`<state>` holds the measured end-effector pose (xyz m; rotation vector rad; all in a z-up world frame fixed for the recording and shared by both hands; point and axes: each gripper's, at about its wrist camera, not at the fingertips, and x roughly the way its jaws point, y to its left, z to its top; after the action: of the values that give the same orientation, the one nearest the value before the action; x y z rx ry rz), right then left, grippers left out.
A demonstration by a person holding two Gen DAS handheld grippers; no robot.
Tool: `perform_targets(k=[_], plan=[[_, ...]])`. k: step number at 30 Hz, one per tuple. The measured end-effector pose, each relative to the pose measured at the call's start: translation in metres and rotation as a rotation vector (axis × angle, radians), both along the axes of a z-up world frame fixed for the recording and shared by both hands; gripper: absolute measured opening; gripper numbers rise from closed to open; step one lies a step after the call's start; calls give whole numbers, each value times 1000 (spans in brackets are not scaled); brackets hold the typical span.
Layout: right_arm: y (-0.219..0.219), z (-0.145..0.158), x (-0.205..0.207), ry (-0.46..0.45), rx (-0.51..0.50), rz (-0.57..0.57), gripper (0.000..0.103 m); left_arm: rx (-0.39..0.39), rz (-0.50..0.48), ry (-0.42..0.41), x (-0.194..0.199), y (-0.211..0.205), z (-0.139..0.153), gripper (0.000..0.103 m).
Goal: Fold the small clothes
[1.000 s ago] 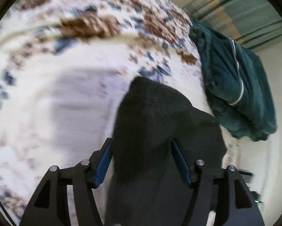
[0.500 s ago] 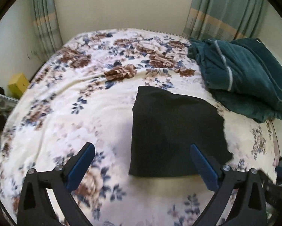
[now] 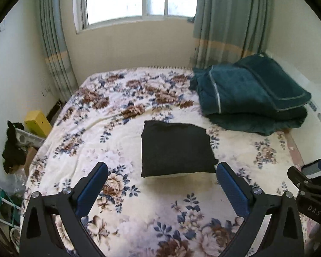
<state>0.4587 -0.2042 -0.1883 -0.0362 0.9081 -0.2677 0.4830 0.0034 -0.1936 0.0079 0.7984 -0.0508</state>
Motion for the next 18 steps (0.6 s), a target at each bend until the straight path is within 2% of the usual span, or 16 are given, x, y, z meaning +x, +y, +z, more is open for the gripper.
perform_targets(k=[4, 10, 18], plan=[[-1, 59, -55, -64, -6, 12, 103, -2, -7, -65, -47, -7, 45, 103], [-3, 135, -131, -160, 2, 38, 103, -28, 6, -126, -106, -11, 90, 103], [-1, 193, -206, -229, 13, 85, 103, -53, 5, -170, -164, -16, 123, 103]])
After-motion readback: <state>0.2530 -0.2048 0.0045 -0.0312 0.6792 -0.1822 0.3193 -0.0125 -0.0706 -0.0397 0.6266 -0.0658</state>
